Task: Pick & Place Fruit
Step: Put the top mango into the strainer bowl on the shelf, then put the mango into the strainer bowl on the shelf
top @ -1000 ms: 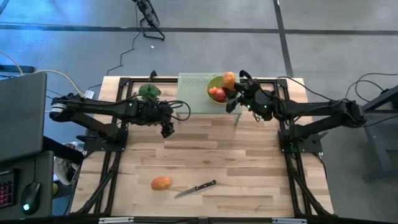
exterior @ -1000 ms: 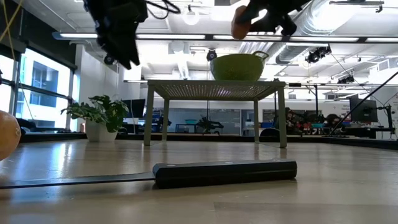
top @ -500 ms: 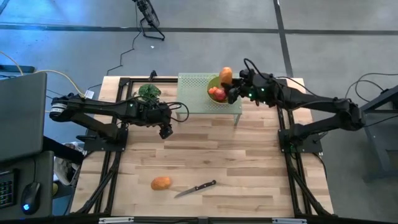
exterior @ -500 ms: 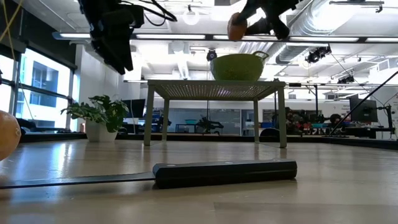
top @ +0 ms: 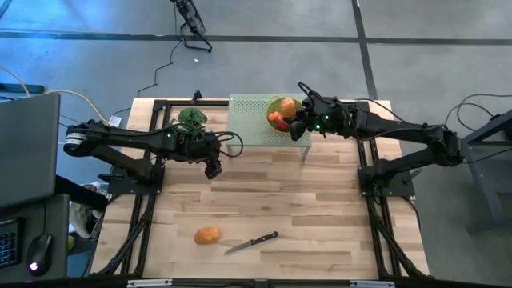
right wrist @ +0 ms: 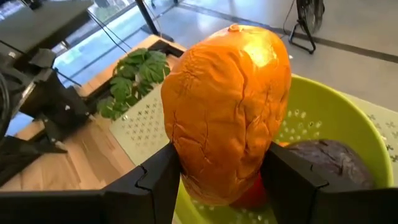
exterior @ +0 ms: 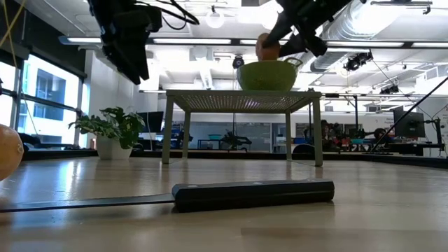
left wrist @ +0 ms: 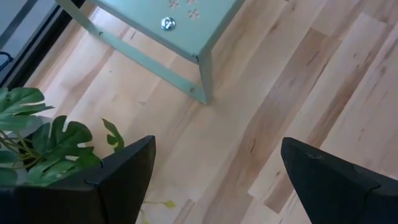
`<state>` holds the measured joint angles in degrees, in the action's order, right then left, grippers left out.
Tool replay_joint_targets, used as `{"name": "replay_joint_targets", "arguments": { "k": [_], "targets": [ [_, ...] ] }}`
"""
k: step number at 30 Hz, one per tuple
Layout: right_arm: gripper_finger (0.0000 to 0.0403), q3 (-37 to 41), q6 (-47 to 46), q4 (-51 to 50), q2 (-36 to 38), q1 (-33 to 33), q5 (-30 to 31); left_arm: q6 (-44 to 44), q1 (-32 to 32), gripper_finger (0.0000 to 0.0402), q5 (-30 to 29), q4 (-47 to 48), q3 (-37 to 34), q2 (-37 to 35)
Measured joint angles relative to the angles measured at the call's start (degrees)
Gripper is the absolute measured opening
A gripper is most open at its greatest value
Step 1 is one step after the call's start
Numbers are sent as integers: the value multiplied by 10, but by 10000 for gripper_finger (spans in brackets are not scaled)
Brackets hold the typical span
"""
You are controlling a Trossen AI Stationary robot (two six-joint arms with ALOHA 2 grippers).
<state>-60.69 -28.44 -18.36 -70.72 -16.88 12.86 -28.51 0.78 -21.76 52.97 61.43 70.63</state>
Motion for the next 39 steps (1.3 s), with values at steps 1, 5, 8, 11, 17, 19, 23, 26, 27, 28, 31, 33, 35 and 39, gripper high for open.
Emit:
{"name": "replay_joint_targets", "arguments": {
  "k": [1,5,8,11,17,19,23,26,27,28,31,33,35,39],
  "targets": [
    [188,0,0,-6,0,0,0,0,0,340,1,0,0,0],
    [190,0,4,-36,0,0,3,-2,0,340,1,0,0,0],
    [194,0,15,-31,-7,3,9,-3,0,340,2,0,0,0],
    [196,0,17,-23,-11,3,10,-3,0,340,2,-1,0,0],
    [196,0,17,-29,-10,4,-12,-3,0,340,2,-1,0,0],
    [197,0,17,-29,-10,3,-12,-3,0,340,2,-1,0,0],
    [206,0,30,-33,-10,3,-10,-3,0,340,2,-1,0,0],
    [224,0,29,-34,-10,3,-10,-3,0,340,2,-1,0,0],
    [232,0,29,-34,-10,3,-10,-3,0,340,2,-1,0,0],
    [239,0,29,-35,-10,3,-10,-3,0,340,2,-1,0,0],
    [266,0,29,-38,-10,3,-10,-3,0,340,2,-1,0,0],
    [284,0,30,-38,-10,3,-10,-3,0,340,2,-1,0,0],
    [300,0,31,-38,-10,3,-10,-3,0,340,2,-1,0,0],
    [326,0,32,-30,-10,3,-10,-3,0,340,2,-1,0,0]
  ]
}}
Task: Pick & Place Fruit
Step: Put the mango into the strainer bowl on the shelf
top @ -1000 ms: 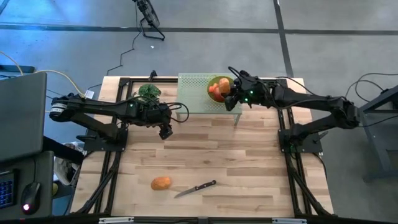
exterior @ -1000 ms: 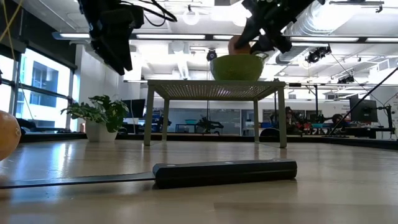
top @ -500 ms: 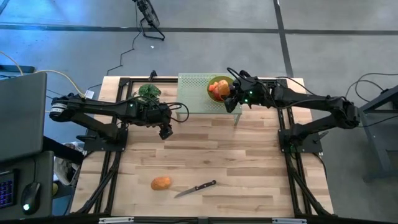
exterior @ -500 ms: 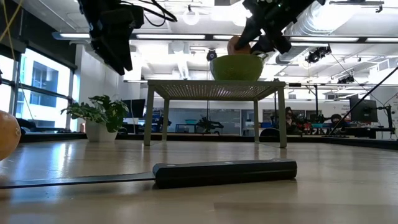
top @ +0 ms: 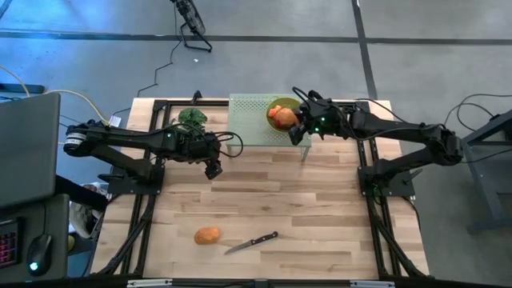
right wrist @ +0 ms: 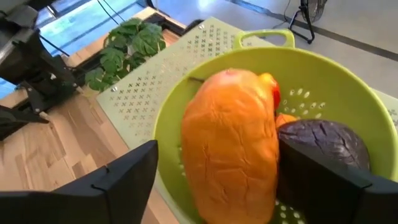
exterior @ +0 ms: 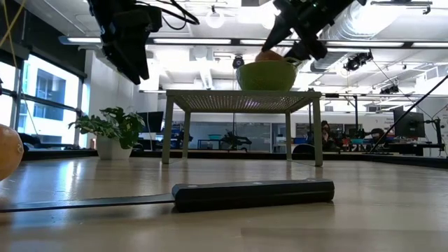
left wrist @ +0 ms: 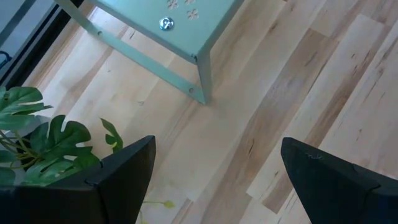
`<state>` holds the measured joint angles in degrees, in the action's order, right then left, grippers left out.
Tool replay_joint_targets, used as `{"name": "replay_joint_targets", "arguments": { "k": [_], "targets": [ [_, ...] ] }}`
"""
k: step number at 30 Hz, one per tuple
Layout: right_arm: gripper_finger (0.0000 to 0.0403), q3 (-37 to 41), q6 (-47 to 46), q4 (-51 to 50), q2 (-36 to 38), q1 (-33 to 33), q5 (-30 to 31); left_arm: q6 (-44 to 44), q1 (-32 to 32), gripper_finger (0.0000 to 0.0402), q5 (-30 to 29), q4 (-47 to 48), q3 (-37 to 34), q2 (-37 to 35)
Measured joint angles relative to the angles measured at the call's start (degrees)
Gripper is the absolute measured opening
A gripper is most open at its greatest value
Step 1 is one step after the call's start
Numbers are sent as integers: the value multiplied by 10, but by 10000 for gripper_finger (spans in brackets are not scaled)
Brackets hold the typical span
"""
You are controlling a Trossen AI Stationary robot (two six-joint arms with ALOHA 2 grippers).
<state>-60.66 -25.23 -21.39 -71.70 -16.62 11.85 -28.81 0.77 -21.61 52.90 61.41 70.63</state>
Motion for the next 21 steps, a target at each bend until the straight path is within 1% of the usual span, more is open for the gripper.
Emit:
{"name": "replay_joint_targets", "arguments": {
  "k": [4,9,13,18,21],
  "targets": [
    [342,0,16,9,8,0,0,0,0,340,2,0,0,0],
    [345,0,30,13,27,0,2,17,10,340,32,3,0,0],
    [341,0,51,13,49,2,1,43,52,340,33,3,0,0],
    [340,0,80,8,70,24,0,42,113,340,33,3,0,0],
    [340,0,90,-14,80,41,-2,31,148,340,33,3,0,0]
  ]
}}
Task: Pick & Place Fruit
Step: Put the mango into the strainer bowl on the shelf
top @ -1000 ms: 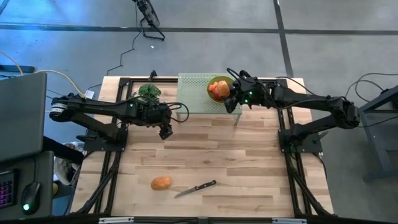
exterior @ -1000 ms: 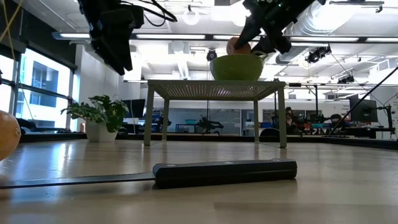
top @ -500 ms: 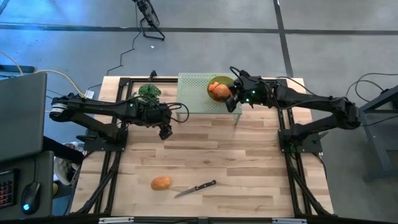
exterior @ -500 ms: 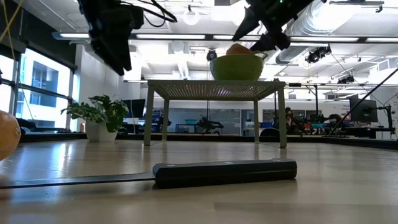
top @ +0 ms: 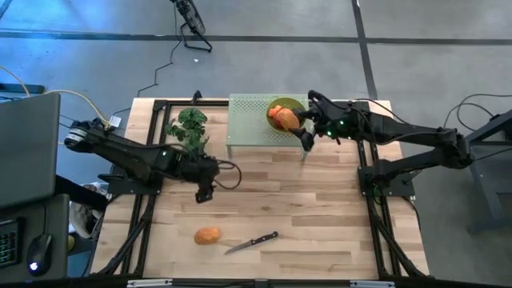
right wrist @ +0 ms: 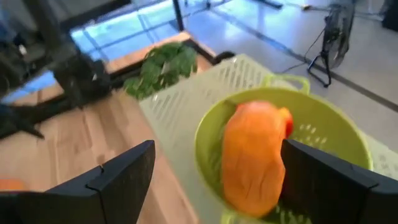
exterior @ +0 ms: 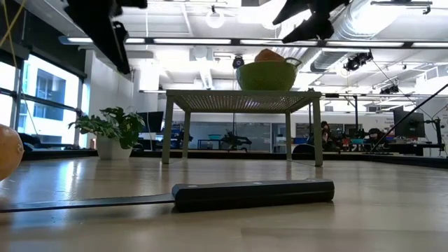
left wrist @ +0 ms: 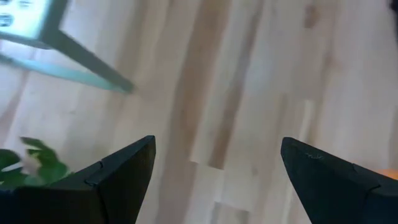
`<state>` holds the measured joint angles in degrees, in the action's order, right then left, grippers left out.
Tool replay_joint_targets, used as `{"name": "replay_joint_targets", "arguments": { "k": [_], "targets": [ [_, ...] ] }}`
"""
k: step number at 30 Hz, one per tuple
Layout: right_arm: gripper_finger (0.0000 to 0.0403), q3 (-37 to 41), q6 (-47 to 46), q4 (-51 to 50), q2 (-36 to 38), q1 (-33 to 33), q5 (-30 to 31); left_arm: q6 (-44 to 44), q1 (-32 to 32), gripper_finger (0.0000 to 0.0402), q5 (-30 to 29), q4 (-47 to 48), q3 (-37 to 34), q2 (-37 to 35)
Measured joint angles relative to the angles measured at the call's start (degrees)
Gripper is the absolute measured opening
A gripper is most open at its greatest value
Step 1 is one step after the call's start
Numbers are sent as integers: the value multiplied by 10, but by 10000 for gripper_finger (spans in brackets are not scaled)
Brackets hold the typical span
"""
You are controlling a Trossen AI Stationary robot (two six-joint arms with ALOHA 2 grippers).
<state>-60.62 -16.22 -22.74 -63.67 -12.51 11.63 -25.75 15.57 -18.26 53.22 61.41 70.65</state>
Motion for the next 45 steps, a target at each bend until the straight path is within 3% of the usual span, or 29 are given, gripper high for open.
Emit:
{"name": "replay_joint_targets", "arguments": {
  "k": [9,15,25,34,45],
  "targets": [
    [340,0,-21,-82,9,50,1,-71,105,340,12,0,0,0],
    [340,0,-66,-84,9,84,2,-177,163,340,14,1,0,0],
    [340,6,-125,-80,9,133,4,-267,241,339,46,-4,0,58],
    [340,7,-142,-66,9,164,22,-331,287,339,59,-42,0,115],
    [340,7,-142,-52,4,183,22,-348,315,339,60,-99,0,180]
  ]
}}
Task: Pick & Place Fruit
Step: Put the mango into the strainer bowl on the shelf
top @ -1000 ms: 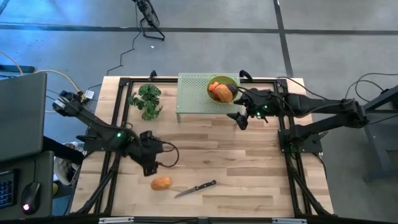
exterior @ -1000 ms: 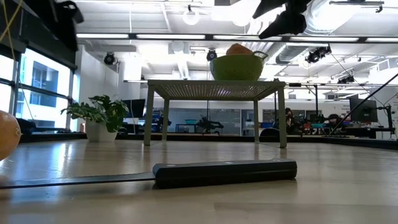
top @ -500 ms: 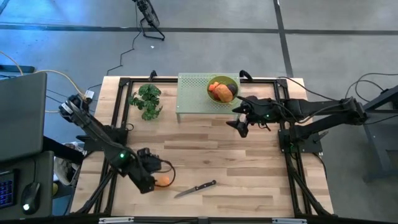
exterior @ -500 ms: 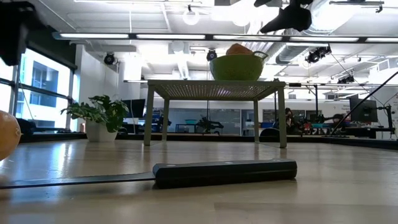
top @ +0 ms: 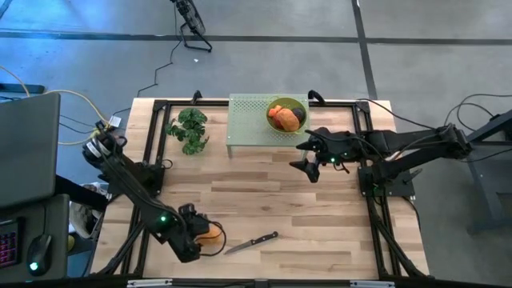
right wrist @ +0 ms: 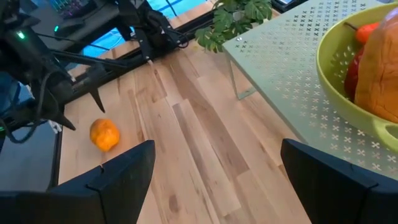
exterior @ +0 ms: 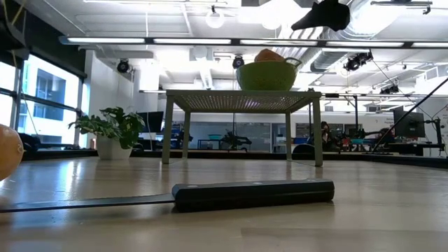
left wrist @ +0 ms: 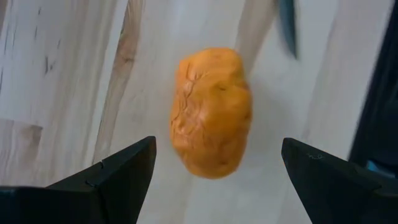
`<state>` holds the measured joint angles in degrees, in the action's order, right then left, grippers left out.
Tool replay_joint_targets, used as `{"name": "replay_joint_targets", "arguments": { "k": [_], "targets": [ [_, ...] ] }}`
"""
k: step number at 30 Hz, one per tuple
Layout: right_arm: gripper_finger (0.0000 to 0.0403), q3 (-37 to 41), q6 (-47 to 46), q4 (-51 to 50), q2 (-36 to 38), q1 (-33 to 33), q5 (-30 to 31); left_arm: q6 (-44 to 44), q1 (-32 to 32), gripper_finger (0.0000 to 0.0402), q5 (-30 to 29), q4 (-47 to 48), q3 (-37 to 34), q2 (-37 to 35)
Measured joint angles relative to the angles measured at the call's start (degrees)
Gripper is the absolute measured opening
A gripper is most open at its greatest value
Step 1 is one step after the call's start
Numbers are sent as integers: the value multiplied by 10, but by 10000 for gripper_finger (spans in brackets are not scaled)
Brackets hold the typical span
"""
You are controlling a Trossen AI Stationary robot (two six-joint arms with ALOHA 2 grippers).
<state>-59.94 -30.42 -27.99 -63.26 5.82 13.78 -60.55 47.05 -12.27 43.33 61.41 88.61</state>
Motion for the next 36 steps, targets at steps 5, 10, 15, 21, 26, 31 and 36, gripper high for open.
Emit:
{"name": "replay_joint_targets", "arguments": {
  "k": [5,10,15,21,26,31,36],
  "targets": [
    [340,0,0,-1,-5,0,0,-2,-2,339,14,0,0,25],
    [340,0,2,-1,-10,0,-2,-12,-2,339,23,-5,0,43],
    [340,0,2,0,-9,0,-2,-13,-2,339,23,-12,0,68],
    [340,0,2,0,-10,0,-2,-11,-2,339,23,-17,0,98],
    [340,0,2,-1,-10,0,-2,-10,-2,339,23,-19,0,116],
    [340,0,2,-1,-10,0,-2,-8,-2,339,20,-22,0,117],
    [340,0,2,-1,-10,0,-3,-2,-2,307,21,-31,0,117]
  ]
}}
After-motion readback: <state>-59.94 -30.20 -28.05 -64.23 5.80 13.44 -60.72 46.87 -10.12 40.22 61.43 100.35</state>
